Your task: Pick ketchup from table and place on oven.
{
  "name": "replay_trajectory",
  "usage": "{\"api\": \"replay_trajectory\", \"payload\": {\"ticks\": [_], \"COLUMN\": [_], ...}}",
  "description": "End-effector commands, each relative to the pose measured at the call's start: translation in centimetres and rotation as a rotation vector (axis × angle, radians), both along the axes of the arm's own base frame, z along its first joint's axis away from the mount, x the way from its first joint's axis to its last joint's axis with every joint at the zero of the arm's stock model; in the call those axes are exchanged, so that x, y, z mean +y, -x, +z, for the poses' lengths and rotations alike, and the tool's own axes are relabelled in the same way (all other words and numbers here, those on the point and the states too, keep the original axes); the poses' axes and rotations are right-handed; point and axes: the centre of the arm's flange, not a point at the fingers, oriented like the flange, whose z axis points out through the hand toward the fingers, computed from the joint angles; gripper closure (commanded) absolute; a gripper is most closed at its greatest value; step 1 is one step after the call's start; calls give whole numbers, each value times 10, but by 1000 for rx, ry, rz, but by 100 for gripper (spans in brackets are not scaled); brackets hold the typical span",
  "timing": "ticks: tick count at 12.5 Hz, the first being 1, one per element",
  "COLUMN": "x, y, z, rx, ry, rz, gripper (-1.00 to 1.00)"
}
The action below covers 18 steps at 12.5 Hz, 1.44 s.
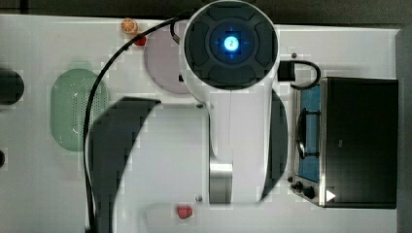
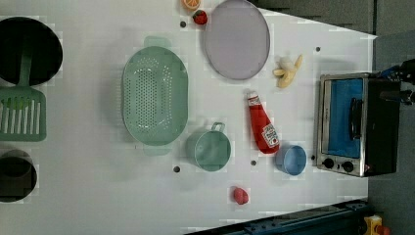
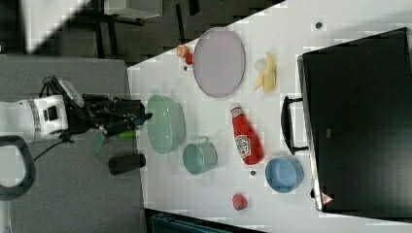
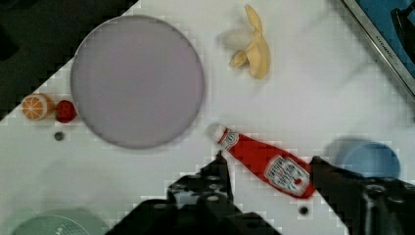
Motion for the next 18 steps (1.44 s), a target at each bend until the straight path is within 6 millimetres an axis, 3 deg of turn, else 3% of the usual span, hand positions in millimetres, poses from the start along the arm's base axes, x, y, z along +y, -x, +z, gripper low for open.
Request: {"api": "replay_trajectory", "payload": {"ticks": [1, 3, 6, 14, 18], "x": [-33, -33, -31, -17, -9], "y": [155, 153, 141, 104, 91], "z": [51, 44, 2, -163, -238], "rx": [30, 46, 102, 140, 97], "ry": [-38, -38, -37, -47, -29], "rz": [-158, -150, -43, 596, 806], "gripper": [-60, -99, -100, -100, -100]}}
